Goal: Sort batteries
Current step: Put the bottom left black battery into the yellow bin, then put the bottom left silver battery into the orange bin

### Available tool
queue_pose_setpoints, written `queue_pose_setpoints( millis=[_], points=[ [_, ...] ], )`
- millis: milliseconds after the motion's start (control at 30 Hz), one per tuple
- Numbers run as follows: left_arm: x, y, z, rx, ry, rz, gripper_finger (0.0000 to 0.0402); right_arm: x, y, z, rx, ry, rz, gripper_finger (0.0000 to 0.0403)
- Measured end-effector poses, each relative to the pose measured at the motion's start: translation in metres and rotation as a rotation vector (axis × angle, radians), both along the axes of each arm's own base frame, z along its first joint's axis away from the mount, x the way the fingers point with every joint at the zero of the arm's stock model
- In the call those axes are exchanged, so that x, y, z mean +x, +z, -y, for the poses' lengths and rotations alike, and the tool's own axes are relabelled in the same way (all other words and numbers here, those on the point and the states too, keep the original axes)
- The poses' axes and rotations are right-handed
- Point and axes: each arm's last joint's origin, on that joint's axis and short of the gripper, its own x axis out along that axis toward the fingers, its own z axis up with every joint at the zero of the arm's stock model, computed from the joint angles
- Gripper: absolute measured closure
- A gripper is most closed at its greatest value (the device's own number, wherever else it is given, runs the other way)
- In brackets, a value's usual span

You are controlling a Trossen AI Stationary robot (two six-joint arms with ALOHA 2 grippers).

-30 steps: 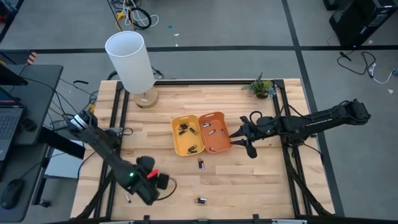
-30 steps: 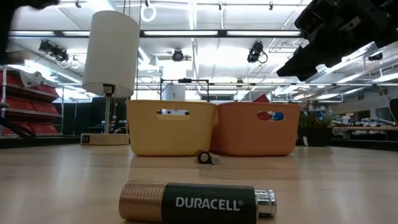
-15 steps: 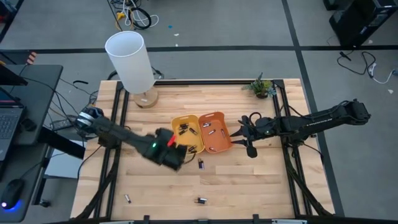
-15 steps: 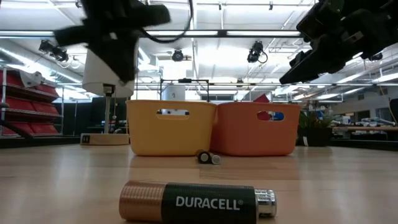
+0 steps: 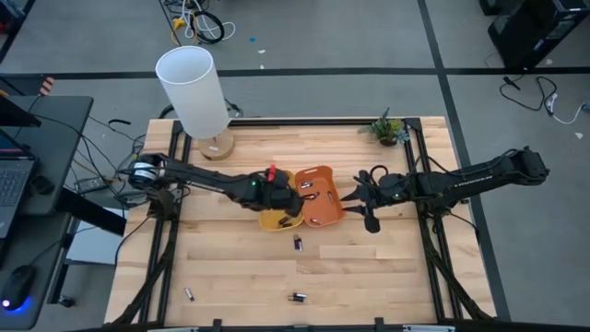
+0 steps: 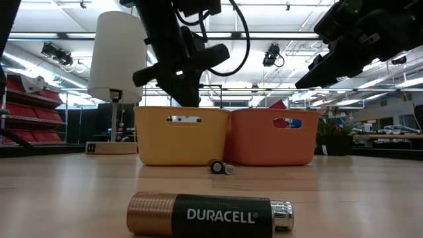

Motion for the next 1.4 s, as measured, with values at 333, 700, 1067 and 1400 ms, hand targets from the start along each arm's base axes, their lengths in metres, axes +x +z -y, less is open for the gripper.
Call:
queue_pose_setpoints(
  millis=[333,700,1067,1400],
  points=[
    [-0.003,0.002,-0.003,0.019,-0.050,-0.046,0.0262,-0.001,-0.002,0.001,0.000,-0.030,-0.025,0.0281],
    [-0.015,0.001,0.010,-0.021,-0.050,-0.129,0.0260,-0.001,-0.002,-0.002,0.104,-0.077,-0.022,0.0284],
    [-0.054,0.044,0.096,-0.169,-0.018,-0.229,0.0259,-0.005,-0.001,-0.035,0.277,0.165,0.131,0.0286],
    [-0.117,0.045,0.223,-0.526,-0.041,-0.195,0.0259,-0.008,0.003,-0.051,0.297,0.234,0.162,0.0286]
  ],
)
